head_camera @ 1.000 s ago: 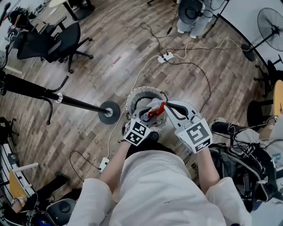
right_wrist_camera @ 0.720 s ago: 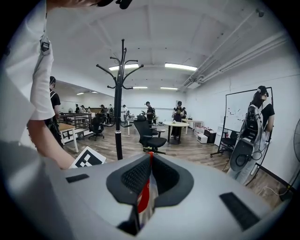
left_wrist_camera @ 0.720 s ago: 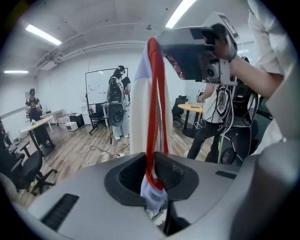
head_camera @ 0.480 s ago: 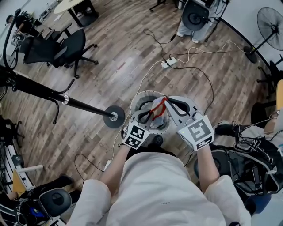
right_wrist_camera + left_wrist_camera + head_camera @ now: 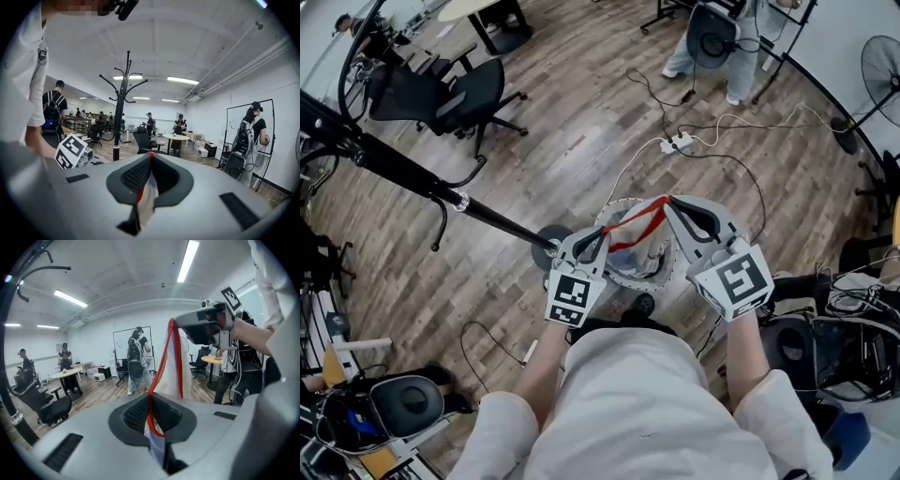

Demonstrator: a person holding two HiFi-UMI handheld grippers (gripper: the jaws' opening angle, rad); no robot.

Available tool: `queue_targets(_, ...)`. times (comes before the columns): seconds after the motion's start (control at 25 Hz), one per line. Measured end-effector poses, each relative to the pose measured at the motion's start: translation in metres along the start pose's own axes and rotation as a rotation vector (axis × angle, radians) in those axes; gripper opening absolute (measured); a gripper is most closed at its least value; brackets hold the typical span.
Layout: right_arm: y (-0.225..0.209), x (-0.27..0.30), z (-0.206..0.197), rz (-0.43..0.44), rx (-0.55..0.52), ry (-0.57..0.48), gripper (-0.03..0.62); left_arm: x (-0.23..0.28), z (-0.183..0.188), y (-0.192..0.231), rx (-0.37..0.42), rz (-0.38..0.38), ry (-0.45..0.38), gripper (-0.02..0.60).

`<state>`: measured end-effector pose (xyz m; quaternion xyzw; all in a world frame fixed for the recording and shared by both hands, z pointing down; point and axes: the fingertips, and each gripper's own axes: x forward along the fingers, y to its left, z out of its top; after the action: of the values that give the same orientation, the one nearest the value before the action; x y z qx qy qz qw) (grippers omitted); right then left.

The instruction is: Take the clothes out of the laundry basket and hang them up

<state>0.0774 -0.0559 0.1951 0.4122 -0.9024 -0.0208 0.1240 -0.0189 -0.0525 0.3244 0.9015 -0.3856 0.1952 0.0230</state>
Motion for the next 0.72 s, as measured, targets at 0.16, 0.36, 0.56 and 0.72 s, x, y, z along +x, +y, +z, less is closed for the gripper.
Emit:
queue_targets(0.16, 0.015, 0.013, 0.014, 0.015, -0.017, -0.011, 0.017, -0.037, 0.014, 0.030, -0.014, 0.071, -0.042, 0.031)
queue_targets(0.36, 0.040, 0.033, 0.031, 0.039, -0.015, -0.043, 0.017, -0.084, 0.028, 0.064, -0.024, 0.139, -0.088, 0.031)
queue_targets(0.56, 0.075, 0.061, 0.053, 0.073, -0.021, -0.061, 0.017, -0.136, 0.034, 0.101, -0.037, 0.197, -0.107, 0.031)
queue_targets(0.72, 0.104, 0.079, 0.068, 0.085, -0.029, -0.071, 0.017, -0.175, 0.034, 0.122, -0.044, 0.211, -0.127, 0.031)
